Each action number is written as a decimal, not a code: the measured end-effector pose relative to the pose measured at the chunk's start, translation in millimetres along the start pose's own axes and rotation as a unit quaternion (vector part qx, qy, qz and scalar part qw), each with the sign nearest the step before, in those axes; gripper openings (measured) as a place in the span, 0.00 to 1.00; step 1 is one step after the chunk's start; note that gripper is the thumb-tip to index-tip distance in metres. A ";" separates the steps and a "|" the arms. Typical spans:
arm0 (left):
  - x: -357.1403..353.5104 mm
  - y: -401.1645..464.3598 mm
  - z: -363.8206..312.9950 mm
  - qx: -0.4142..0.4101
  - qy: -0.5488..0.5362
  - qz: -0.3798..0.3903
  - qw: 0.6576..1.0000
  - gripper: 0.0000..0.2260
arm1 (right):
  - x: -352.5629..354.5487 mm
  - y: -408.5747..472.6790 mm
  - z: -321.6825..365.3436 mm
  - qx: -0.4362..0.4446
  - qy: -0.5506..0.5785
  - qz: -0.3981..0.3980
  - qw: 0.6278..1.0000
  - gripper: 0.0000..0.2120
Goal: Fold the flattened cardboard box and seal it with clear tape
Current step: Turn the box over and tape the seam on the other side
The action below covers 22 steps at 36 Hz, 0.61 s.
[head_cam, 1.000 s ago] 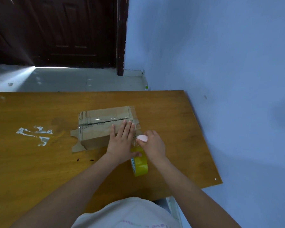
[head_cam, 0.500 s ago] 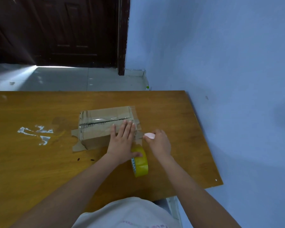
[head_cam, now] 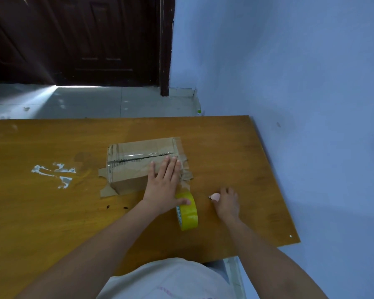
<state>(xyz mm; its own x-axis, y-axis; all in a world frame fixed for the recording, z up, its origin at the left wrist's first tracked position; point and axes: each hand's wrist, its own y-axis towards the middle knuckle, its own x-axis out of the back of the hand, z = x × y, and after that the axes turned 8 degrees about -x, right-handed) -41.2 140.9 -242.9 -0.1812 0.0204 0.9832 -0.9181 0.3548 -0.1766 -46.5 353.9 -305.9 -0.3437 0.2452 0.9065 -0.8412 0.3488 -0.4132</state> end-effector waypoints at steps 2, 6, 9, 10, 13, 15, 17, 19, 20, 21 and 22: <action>-1.2 0.9 0.1 0.000 0.000 -0.002 1.000 0.53 | 2.5 -0.6 3.2 -0.005 0.015 -0.001 1.000 0.22; -3.8 1.2 0.5 0.000 0.003 -0.013 1.000 0.52 | 14.5 -1.5 19.8 0.057 0.115 -0.001 0.992 0.24; -5.5 1.5 0.8 0.000 0.001 -0.018 1.000 0.52 | 26.5 -11.1 37.0 0.083 0.356 0.092 0.926 0.18; -6.8 1.6 0.9 -0.003 -0.003 -0.025 1.000 0.52 | 29.9 -16.0 41.7 0.080 0.414 0.137 0.896 0.16; -9.9 0.9 1.6 -0.008 -0.007 -0.058 0.998 0.52 | 32.9 -25.9 51.9 0.057 0.455 0.252 0.852 0.14; -11.2 0.8 2.1 -0.009 -0.006 -0.052 0.999 0.52 | 30.5 -29.6 56.9 0.041 0.448 0.288 0.845 0.15; -12.1 1.5 2.9 -0.007 -0.001 -0.057 0.998 0.52 | 27.2 -31.0 61.2 0.032 0.450 0.281 0.847 0.16; -13.9 1.6 4.2 -0.009 0.000 -0.059 0.998 0.53 | 24.7 -32.4 64.9 0.031 0.454 0.260 0.852 0.14; -15.0 1.4 4.6 -0.012 0.000 -0.052 0.999 0.52 | 23.8 -33.2 66.3 0.034 0.455 0.249 0.854 0.12; -15.7 1.7 4.5 -0.012 0.001 -0.054 0.998 0.52 | 22.7 -33.9 67.4 0.037 0.455 0.237 0.858 0.10; -15.9 2.1 4.7 -0.012 0.005 -0.058 0.998 0.51 | 22.1 -35.0 68.4 0.038 0.452 0.226 0.862 0.09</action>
<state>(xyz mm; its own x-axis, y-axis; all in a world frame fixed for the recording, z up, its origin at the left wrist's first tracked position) -42.0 136.9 -259.1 -0.0697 -0.0129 0.9975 -0.9241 0.3775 -0.0597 -53.2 285.3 -265.5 -0.2059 0.9574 0.2026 -0.7438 -0.0186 -0.6681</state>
